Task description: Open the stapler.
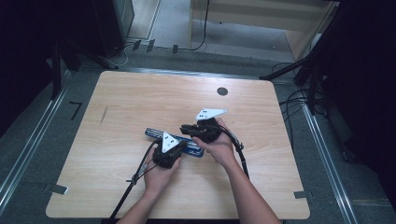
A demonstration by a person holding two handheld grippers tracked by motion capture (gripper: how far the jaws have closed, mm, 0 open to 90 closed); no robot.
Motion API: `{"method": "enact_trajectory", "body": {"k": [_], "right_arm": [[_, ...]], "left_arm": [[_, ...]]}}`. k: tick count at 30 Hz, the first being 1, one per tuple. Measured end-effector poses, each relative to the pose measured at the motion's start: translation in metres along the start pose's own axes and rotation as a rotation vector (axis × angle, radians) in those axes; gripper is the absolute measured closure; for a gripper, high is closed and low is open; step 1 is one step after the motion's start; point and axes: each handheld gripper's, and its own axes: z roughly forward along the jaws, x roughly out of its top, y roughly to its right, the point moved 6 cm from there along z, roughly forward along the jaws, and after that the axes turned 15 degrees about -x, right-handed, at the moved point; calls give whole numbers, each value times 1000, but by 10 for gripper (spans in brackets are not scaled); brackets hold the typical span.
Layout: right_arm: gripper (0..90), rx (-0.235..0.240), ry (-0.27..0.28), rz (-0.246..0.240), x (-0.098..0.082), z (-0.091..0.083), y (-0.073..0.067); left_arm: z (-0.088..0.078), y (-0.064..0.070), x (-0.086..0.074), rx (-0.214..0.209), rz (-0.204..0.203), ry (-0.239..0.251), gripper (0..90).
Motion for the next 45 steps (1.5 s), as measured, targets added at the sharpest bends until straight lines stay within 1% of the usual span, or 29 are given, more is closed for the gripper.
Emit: {"method": "enact_trajectory", "body": {"k": [1,2,6,9,10,12,16,20,24,26,29,33,37,42,45], "right_arm": [[820,-3,5,3,-1,-3,1],[816,-14,14,4,-3,-7,4],[790,-60,20,5,-12,-22,12],[769,-85,31,19,-18,-33,17],[766,-98,36,24,-21,-37,18],[765,-109,44,25,-25,-43,21],[757,-135,46,39,-36,-55,25],[743,-158,41,55,-49,-66,29],[731,-178,38,63,-63,-77,31],[722,-188,23,50,-72,-82,32],[717,-191,5,52,-85,-87,34],[715,-191,-14,62,-101,-93,37],[700,-182,-27,69,-112,-97,38],[685,-163,-53,34,-121,-97,34],[671,-151,-67,22,-125,-94,32]], "left_arm": [[0,-1,0,-1,-3,-1,900],[0,0,0,1,0,-1,900],[0,1,0,15,16,-7,900],[0,2,-2,14,16,-26,900],[0,3,-3,13,22,-33,900],[1,4,-3,16,28,-41,900],[1,2,-4,17,5,-60,900],[2,3,-6,14,0,-79,900],[3,2,-7,0,-11,-102,900],[3,2,-7,-5,-12,-104,900],[3,2,-8,-11,-12,-122,900],[3,2,-8,-13,-14,-122,900],[3,2,-8,-11,-12,-123,900],[3,3,-8,-10,-14,-120,900],[3,3,-8,-11,-13,-119,900]]}}
